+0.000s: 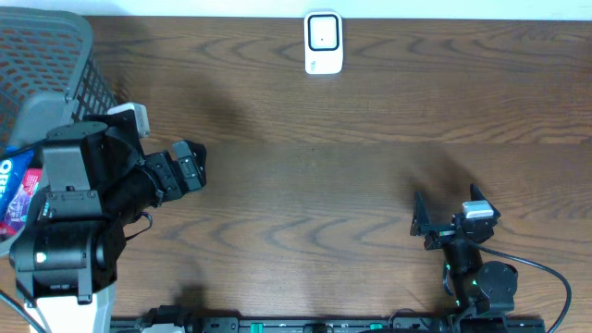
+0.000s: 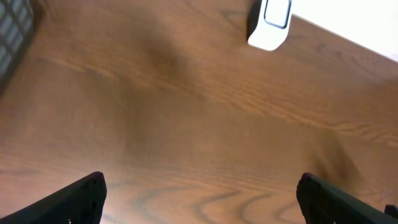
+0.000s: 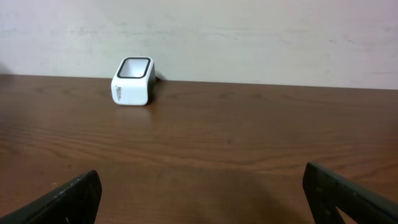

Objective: Scan the item barcode
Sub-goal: 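Raise the left gripper and swing it toward the grey basket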

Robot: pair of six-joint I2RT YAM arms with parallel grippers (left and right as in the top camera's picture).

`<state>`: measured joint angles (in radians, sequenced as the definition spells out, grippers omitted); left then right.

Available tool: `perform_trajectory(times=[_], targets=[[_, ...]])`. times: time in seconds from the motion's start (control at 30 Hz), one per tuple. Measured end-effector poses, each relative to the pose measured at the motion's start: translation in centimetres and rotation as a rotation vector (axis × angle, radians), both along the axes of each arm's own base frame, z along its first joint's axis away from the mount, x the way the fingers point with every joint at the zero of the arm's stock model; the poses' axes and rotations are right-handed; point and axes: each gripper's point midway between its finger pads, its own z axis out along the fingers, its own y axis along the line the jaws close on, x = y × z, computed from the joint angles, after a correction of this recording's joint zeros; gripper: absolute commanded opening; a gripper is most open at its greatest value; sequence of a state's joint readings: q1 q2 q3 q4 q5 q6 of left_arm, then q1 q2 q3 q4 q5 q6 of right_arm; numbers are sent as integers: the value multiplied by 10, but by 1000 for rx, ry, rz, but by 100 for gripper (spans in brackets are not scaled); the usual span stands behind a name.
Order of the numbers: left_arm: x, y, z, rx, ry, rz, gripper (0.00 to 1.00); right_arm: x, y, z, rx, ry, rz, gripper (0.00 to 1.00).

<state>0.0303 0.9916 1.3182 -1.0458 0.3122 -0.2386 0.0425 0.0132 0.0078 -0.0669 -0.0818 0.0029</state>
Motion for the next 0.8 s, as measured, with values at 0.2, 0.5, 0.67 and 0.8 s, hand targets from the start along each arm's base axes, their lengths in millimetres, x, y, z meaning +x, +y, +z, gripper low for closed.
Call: perform_trajectory(times=[0.2,0.5,0.67,0.8], targets=[[-12,-1,-24,-38,157,36,98,0,0,0,0,0,0,99],[-17,24,-48,78,440,132,98,0,0,0,0,0,0,99],[-13,30,-53,107,461,156,98,0,0,0,0,0,0,99],[-10,32,-51,111,444,161,98,0,0,0,0,0,0,99]])
